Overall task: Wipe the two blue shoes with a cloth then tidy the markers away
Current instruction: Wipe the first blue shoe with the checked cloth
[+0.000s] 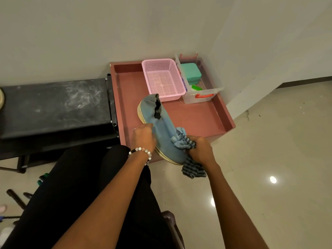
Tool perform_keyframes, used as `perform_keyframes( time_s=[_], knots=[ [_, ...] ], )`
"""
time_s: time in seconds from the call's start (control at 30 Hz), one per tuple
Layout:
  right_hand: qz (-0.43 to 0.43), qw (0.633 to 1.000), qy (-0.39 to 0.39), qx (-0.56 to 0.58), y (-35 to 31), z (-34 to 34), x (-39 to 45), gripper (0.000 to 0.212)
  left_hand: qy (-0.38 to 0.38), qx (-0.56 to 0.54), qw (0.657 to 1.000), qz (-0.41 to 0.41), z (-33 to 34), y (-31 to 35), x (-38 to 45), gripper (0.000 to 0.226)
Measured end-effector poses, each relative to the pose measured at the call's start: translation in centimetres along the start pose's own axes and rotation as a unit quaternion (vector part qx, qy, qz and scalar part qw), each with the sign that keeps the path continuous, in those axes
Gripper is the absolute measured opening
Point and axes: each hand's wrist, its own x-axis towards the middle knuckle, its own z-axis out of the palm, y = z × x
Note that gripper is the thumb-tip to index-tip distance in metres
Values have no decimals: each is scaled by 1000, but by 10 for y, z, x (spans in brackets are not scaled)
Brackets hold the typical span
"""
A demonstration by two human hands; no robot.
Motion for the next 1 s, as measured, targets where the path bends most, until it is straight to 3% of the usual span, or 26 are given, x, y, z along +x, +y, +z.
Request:
perform_keyframes(
  time_s=[0.07,0.13,0.2,0.3,0.37,0.43,0.5,0.57,0.7,0.77,0.9,1.0],
  knots=[
    [36,996,61,57,-8,-13,-7,18,-70,55,991,95,0,-5,10,56],
    [65,980,149,118,-27,-27,-15,19,-160,176,957,164,-3,-8,18,76],
    [23,959,253,129,-51,-31,-20,30,-223,266,923,169,-4,-13,18,93],
    [-109,940,322,5,-84,-11,-12,34,-252,291,915,120,2,-18,13,105],
    [-183,937,290,-68,-95,13,2,27,-245,294,917,107,4,-15,9,94],
    [-232,936,204,-169,-92,38,12,24,-249,281,922,93,3,-13,6,85],
    [-258,919,119,-274,-77,53,20,31,-243,263,929,87,4,-16,5,95],
    [-224,922,75,-307,-69,51,16,43,-233,246,936,92,6,-21,7,105],
    [-156,920,-38,-357,-66,47,-4,68,-236,237,937,97,6,-20,6,105],
    [-136,924,-43,-354,-67,49,-2,70,-227,253,936,97,7,-18,5,102],
    [-110,944,-14,-312,-89,50,17,35,-226,255,937,78,8,-14,4,99],
    [-116,946,9,-302,-99,51,33,32,-240,261,933,64,6,-11,5,101]
  ],
)
